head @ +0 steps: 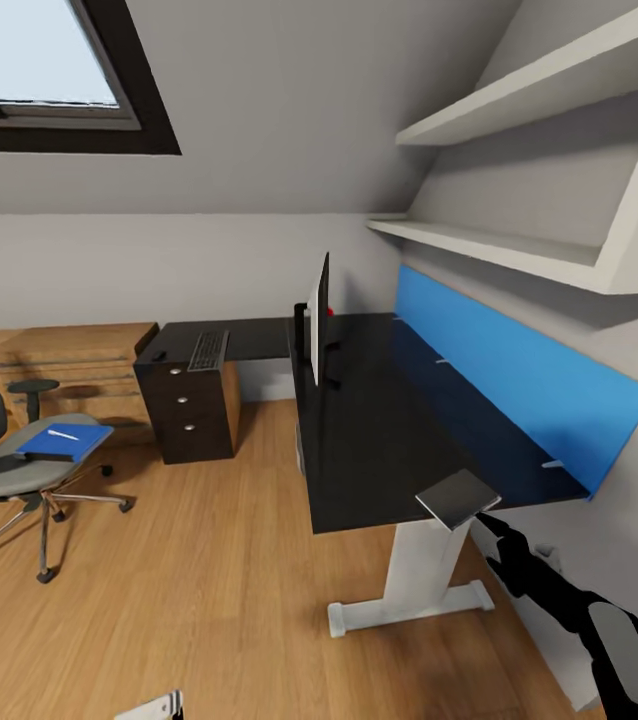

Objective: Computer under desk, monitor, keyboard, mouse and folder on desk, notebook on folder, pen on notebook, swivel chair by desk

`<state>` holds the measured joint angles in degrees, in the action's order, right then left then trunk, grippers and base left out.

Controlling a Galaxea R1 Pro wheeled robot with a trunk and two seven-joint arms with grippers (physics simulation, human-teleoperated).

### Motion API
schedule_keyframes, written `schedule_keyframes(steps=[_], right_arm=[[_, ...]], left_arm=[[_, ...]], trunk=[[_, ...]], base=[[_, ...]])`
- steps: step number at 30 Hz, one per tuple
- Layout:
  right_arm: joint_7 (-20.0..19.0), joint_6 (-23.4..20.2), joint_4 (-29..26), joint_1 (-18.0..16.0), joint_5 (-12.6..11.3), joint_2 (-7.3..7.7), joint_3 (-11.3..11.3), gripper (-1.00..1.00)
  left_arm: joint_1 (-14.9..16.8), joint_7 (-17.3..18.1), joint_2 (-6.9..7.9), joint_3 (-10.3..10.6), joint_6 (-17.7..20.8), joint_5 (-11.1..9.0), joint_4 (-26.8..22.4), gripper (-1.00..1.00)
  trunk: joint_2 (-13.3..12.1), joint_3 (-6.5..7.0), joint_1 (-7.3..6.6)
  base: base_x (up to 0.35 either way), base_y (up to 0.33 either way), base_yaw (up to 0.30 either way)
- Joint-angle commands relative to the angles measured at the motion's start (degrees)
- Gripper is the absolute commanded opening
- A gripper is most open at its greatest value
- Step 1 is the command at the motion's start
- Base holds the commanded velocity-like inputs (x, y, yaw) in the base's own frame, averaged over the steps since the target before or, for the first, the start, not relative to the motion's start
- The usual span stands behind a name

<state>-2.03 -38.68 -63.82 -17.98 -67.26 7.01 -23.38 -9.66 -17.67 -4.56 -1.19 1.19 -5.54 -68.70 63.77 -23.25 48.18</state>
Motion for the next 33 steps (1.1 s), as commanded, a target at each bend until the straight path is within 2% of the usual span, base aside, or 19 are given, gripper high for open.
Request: schedule_keyframes(steps=[1, 6, 13, 33], right_arm=[[-0.2, 0.3, 0.5, -0.2, 0.0, -0.06, -0.1, 1.00], [-0.2, 3.1, 0.2, -0.7, 0.4, -0.17, 0.3, 1.00], [-0.5, 3.3, 0.0, -0.7, 0.5, -0.24, 0.9, 1.00], [-0.8, 3.4, 0.1, -0.6, 0.7, 0.01, 0.8, 1.00]], left_arm=[[0.0, -0.1, -0.02, 0.0, 0.1, -0.6, -0.1, 1.00], [0.0, -0.1, -0.01, 0.0, 0.1, -0.6, -0.1, 1.00], [0.0, 0.0, -0.03, 0.0, 0.1, -0.5, -0.1, 1.00], [0.0, 0.0, -0.01, 0.0, 0.1, -0.5, -0.1, 1.00]], trunk=[[0.5, -0.24, 0.23], [2.5, -1.13, 1.33], [5.3, -2.39, 2.87], [13.3, -5.98, 7.26]], base=[[0.000, 0.000, 0.000], [0.000, 0.000, 0.000], [0.000, 0.000, 0.000], [0.000, 0.000, 0.000]])
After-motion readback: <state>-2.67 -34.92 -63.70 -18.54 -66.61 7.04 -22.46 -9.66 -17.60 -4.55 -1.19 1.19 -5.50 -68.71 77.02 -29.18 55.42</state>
